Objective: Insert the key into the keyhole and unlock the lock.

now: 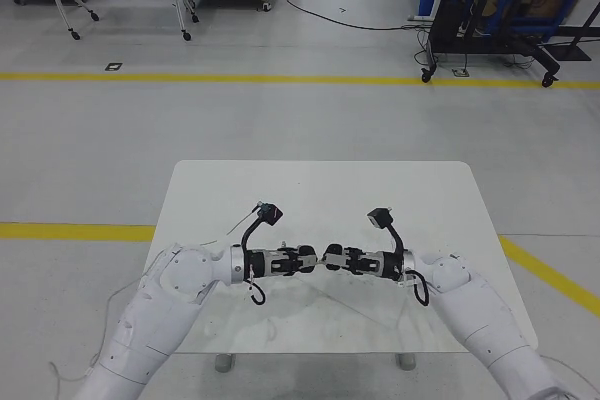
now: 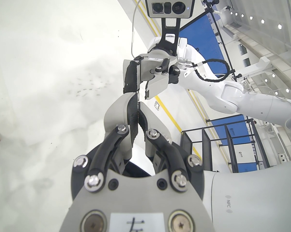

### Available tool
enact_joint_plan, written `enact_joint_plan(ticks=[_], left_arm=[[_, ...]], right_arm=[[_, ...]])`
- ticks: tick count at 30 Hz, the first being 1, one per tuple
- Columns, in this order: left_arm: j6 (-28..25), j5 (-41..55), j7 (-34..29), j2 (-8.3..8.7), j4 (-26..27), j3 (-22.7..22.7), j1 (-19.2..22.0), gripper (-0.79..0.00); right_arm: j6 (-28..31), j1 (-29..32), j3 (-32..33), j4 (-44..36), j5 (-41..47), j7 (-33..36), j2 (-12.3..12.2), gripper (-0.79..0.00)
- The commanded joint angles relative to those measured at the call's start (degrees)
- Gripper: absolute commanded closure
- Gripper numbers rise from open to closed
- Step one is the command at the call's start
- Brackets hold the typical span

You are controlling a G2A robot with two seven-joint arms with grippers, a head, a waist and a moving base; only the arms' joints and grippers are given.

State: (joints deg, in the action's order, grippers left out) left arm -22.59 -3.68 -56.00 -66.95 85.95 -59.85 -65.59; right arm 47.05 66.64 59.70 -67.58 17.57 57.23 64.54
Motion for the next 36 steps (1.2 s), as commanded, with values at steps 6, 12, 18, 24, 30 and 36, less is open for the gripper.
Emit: enact_joint_plan(ticks=[6,12,18,24,30,36], left_arm=[[-0.2,-0.2,0.3,0.11,-0.3,0.6,0.4,0.0],[-0.5,-0.4,1.0,0.25,-0.3,0.8,0.4,0.0],[-0.3,-0.5,2.0,0.42,-0.3,0.6,0.4,-0.785],[0.3,-1.7,6.1,0.86,0.5,-1.6,-0.4,-0.785],[1.1,-2.5,8.2,1.03,1.2,-2.5,-1.2,-0.785],[1.1,-2.5,8.2,1.03,1.2,-2.5,-1.2,-0.785]], right_arm=[[-0.1,-0.1,-0.5,-0.5,0.5,0.1,-0.2,0.0],[-0.6,-0.1,-0.6,-0.5,1.1,-0.2,-0.2,0.0],[-0.6,0.1,-0.1,-0.4,1.1,-1.1,-0.5,0.0],[0.5,0.5,2.3,0.3,1.1,-4.2,-0.9,0.0],[2.5,2.3,9.1,-0.6,0.7,-8.7,-2.5,0.0],[2.5,2.5,9.5,-0.7,0.9,-9.0,-2.5,0.0]])
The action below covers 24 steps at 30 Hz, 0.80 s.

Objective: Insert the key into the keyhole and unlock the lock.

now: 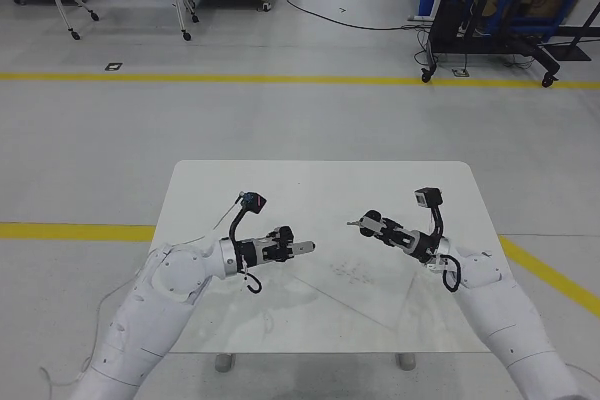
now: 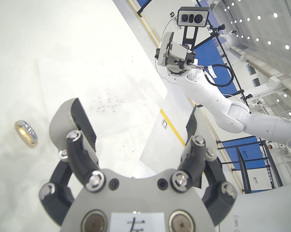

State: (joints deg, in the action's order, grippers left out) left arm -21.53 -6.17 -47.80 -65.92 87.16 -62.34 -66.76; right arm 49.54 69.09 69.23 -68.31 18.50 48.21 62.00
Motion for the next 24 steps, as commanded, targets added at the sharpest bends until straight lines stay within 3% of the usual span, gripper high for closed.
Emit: enact_joint_plan(ticks=[1,7,11,14,18,22,24], left_arm=[[0.0,0.0,0.0,0.0,0.0,0.0,0.0,-0.785],[0.8,-3.7,0.8,0.2,0.4,-0.2,0.1,-0.785],[5.2,-20.6,-0.8,1.02,4.7,0.3,0.6,-0.785],[11.8,-35.0,-3.0,1.68,10.4,1.0,-0.4,-0.785],[17.0,-42.5,-7.0,1.93,15.2,2.7,-2.3,-0.785],[22.5,-54.4,-7.5,1.44,13.7,7.5,-1.7,-0.785],[23.8,-54.9,-6.2,0.74,12.2,10.1,-1.3,-0.763]], right_arm=[[0.0,0.0,0.0,0.0,0.0,0.0,0.0,0.0],[0.0,0.0,0.0,0.0,0.0,0.0,0.0,0.0],[0.0,0.0,0.0,0.0,0.0,0.0,0.0,0.0],[0.0,0.0,0.0,0.0,0.0,0.0,0.0,0.0],[0.0,0.0,0.0,0.0,0.0,0.0,0.0,0.0],[0.0,0.0,0.0,0.0,0.0,0.0,0.0,0.0],[0.0,0.0,0.0,0.0,0.0,0.0,0.0,0.0]])
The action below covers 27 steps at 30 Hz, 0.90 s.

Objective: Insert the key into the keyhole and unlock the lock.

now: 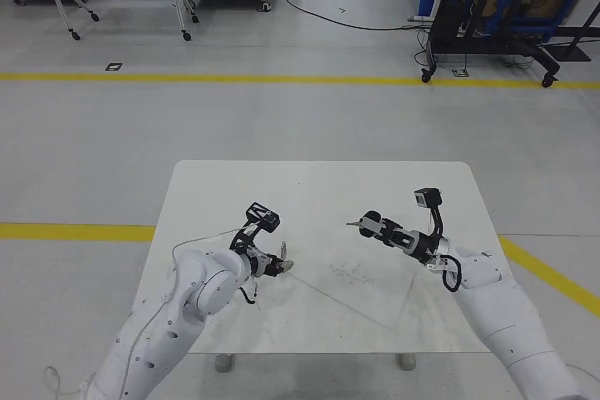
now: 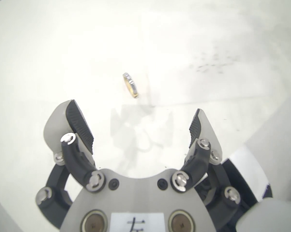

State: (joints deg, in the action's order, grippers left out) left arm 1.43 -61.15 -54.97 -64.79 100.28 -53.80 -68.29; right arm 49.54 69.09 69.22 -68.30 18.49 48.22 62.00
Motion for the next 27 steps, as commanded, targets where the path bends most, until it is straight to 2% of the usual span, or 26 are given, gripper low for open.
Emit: enact_joint_plan(ticks=[1,3,7,9,13,20,23,24,25,26,27], left_arm=[[1.1,0.8,1.8,-0.74,-2.2,2.3,0.7,-0.736],[1.4,1.0,3.4,-1.35,-4.9,3.7,1.8,-0.631],[0.1,3.8,5.1,-2.52,-9.8,5.5,4.6,-0.542],[-0.2,4.1,5.1,-3.03,-11.1,6.4,5.9,-0.474],[0.5,3.9,5.1,-3.71,-12.9,7.2,7.5,-0.388],[1.9,3.7,6.1,-4.49,-14.9,7.7,8.1,-0.348],[1.8,3.9,6.7,-4.88,-15.9,7.9,8.7,-0.308],[1.8,3.8,6.9,-5.02,-16.3,8.1,8.8,-0.24],[1.8,3.5,7.0,-5.16,-16.5,8.4,9.1,-0.052],[1.9,3.2,7.0,-5.29,-16.7,8.6,9.2,0.0],[1.9,2.9,6.9,-5.42,-16.9,8.9,9.4,0.0]], right_arm=[[0.0,0.0,0.0,0.0,0.0,0.0,0.0,0.0],[0.0,0.0,0.0,0.0,0.0,0.0,0.0,0.0],[0.0,0.0,0.0,0.0,0.0,0.0,0.0,0.0],[0.0,0.0,0.0,0.0,0.0,0.0,0.0,0.0],[0.0,0.0,0.0,0.0,0.0,0.0,0.0,0.0],[0.0,0.0,0.0,0.0,0.0,0.0,0.0,0.0],[0.0,0.0,0.0,0.0,0.0,0.0,0.0,0.0],[0.0,0.0,0.0,0.0,0.0,0.0,0.0,0.0],[0.0,0.0,0.0,0.0,0.0,0.0,0.0,0.0],[0.0,0.0,0.0,0.0,0.0,0.0,0.0,0.0],[0.0,0.0,0.0,0.0,0.0,0.0,0.0,0.0]])
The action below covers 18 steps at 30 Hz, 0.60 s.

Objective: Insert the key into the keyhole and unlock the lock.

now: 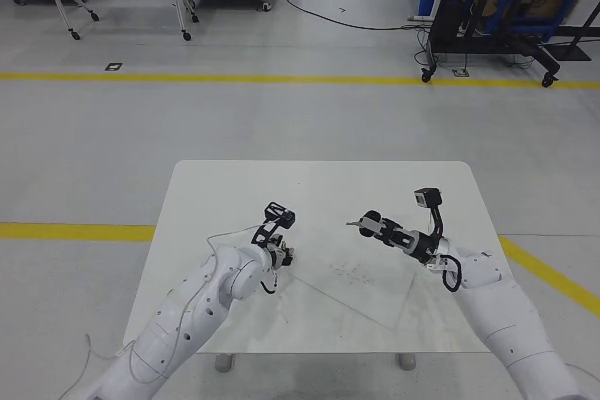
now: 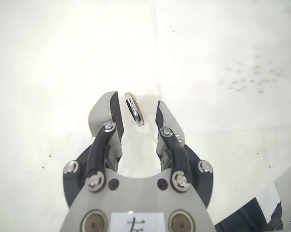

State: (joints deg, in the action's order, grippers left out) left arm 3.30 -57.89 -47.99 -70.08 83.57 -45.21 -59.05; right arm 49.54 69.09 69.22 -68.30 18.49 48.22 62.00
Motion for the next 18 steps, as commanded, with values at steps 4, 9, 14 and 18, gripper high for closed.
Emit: enact_joint_plan(ticks=[4,9,14,18], left_arm=[[0.3,-1.6,-0.9,-0.51,-0.6,0.9,0.6,0.0],[0.3,-2.2,-1.0,-0.64,-0.4,0.3,0.3,0.0],[-0.2,-1.9,0.0,-0.57,0.5,-0.9,-0.7,0.0],[-2.2,3.6,2.9,-0.28,0.7,-4.4,-2.2,0.0]], right_arm=[[0.0,0.0,0.0,0.0,0.0,0.0,0.0,0.0],[0.0,0.0,0.0,0.0,0.0,0.0,0.0,0.0],[0.0,0.0,0.0,0.0,0.0,0.0,0.0,0.0],[0.0,0.0,0.0,0.0,0.0,0.0,0.0,0.0]])
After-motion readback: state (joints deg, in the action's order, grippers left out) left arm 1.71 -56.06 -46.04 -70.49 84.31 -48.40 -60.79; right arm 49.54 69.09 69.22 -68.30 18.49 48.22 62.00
